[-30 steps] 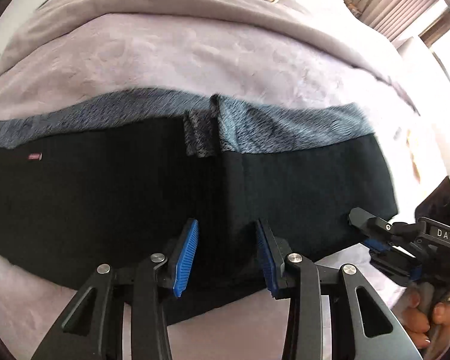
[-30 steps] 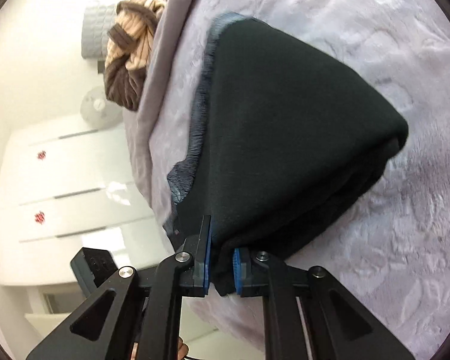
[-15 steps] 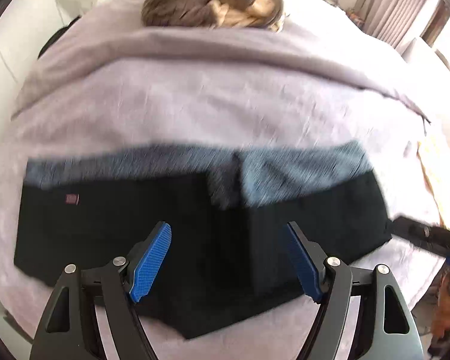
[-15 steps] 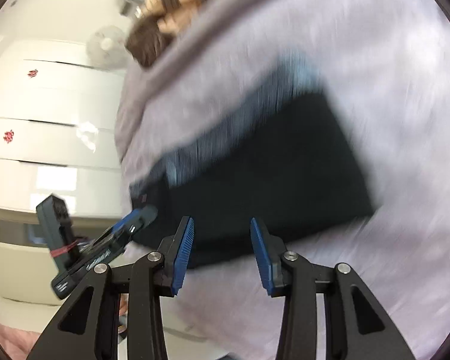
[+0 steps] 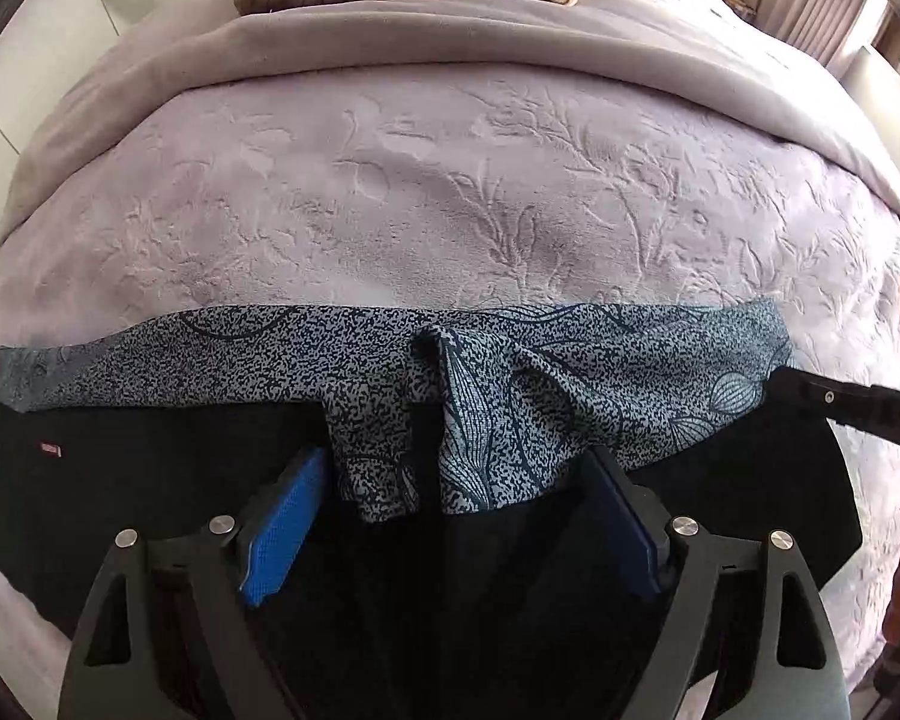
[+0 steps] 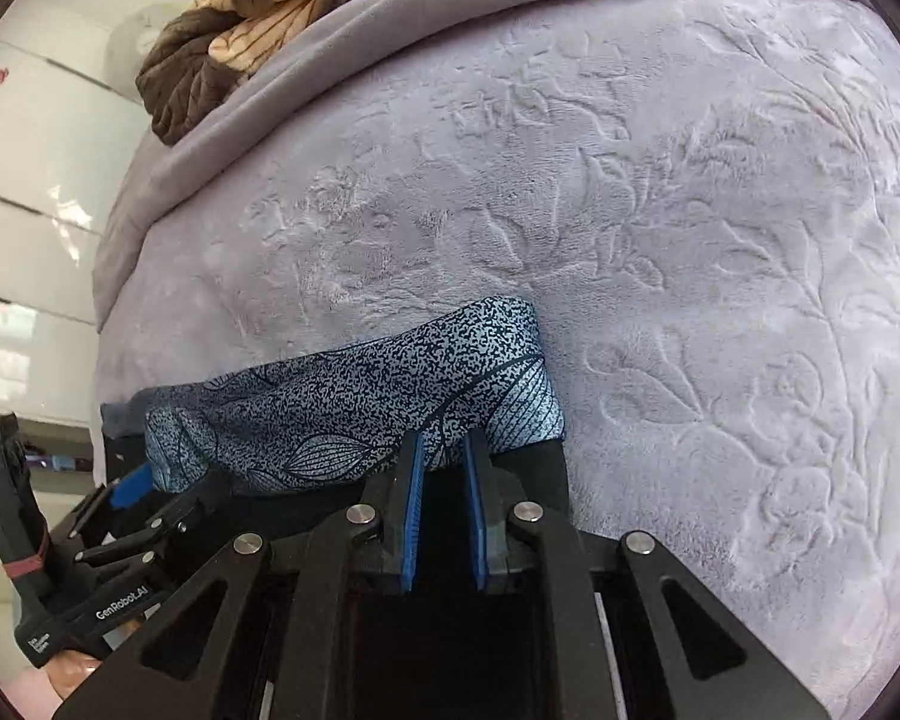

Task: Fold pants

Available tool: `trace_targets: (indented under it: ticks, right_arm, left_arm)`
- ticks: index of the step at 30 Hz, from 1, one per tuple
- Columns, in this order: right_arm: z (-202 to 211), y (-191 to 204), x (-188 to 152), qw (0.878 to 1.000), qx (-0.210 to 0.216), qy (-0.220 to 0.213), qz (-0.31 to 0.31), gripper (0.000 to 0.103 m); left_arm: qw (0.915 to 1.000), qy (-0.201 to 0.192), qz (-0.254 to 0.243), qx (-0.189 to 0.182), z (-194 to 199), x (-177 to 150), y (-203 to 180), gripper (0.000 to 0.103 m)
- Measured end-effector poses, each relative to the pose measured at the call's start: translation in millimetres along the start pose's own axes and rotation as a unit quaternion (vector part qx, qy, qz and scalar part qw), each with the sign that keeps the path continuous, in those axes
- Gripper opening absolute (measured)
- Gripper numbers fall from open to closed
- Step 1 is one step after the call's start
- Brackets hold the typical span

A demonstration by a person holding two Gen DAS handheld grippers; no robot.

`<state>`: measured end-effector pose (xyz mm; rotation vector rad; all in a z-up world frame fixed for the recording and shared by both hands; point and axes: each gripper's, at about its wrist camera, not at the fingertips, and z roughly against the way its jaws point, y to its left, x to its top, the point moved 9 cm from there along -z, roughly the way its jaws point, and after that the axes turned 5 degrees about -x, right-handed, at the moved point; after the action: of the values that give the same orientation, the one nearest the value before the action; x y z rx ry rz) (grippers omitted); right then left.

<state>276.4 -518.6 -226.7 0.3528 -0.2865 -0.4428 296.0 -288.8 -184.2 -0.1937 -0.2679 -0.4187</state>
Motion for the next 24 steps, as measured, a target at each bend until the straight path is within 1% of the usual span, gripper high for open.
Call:
trace_targets:
  ticks: [2, 4, 5, 6, 7, 8, 9, 11, 15, 18, 20, 23, 24]
  right_arm:
    - [7.6, 0.4, -4.0, 1.000, 0.000, 0.003, -0.002, 0.015]
    - [15.1, -0.8, -12.2, 1.000, -0.006, 0.005, 0.003, 0.020]
    - [21.1, 3.1, -17.1, 1.000, -0.007, 0.004, 0.007, 0.028]
    - [25.1, 7.3, -20.7, 1.000, -0.008, 0.003, 0.011, 0.040]
    - [29.4, 11.6, -25.6, 1.000, -0.011, 0.000, 0.016, 0.046]
    - [36.2, 15.3, -32.3, 1.000, -0.015, -0.002, 0.021, 0.054]
    - [41.1, 19.8, -38.2, 0.999, -0.020, -0.004, 0.026, 0.057]
    - [49.1, 28.5, -52.8, 0.999, -0.025, -0.001, 0.030, 0.059]
    - [55.5, 47.9, -82.3, 0.999, -0.029, 0.013, 0.035, 0.067]
    - [56.8, 61.5, -103.4, 0.998, -0.035, 0.026, 0.038, 0.067]
    - [57.3, 72.4, -118.4, 0.998, -0.034, 0.036, 0.041, 0.068]
    - [58.2, 88.8, -136.1, 0.997, -0.034, 0.048, 0.045, 0.075]
    - [58.0, 94.0, -140.8, 0.997, -0.032, 0.051, 0.047, 0.077]
  left_arm:
    - [1.0000, 0.006, 0.002, 0.001, 5.8, -3.3, 2.1, 0.086]
    - [0.9999, 0.012, 0.001, 0.010, 12.9, -10.7, 6.3, 0.086]
    - [0.9998, 0.015, -0.001, 0.012, 18.1, -16.1, 8.7, 0.086]
    - [0.9998, 0.018, -0.004, 0.012, 25.2, -24.7, 11.8, 0.086]
    - [0.9997, 0.020, -0.007, 0.013, 31.2, -31.0, 14.3, 0.086]
    - [0.9996, 0.021, -0.009, 0.014, 36.5, -38.7, 17.5, 0.086]
    - [0.9995, 0.024, -0.011, 0.018, 42.1, -45.6, 20.8, 0.086]
    - [0.9994, 0.027, -0.011, 0.019, 51.0, -58.9, 24.6, 0.086]
    - [0.9990, 0.041, -0.007, 0.016, 68.3, -85.0, 34.7, 0.086]
    - [0.9986, 0.048, 0.000, 0.022, 77.3, -102.3, 45.1, 0.086]
    - [0.9985, 0.051, 0.008, 0.016, 82.7, -112.3, 51.9, 0.086]
    - [0.9983, 0.054, 0.016, 0.014, 93.0, -127.5, 65.5, 0.086]
    - [0.9982, 0.055, 0.018, 0.015, 94.6, -128.9, 68.7, 0.089]
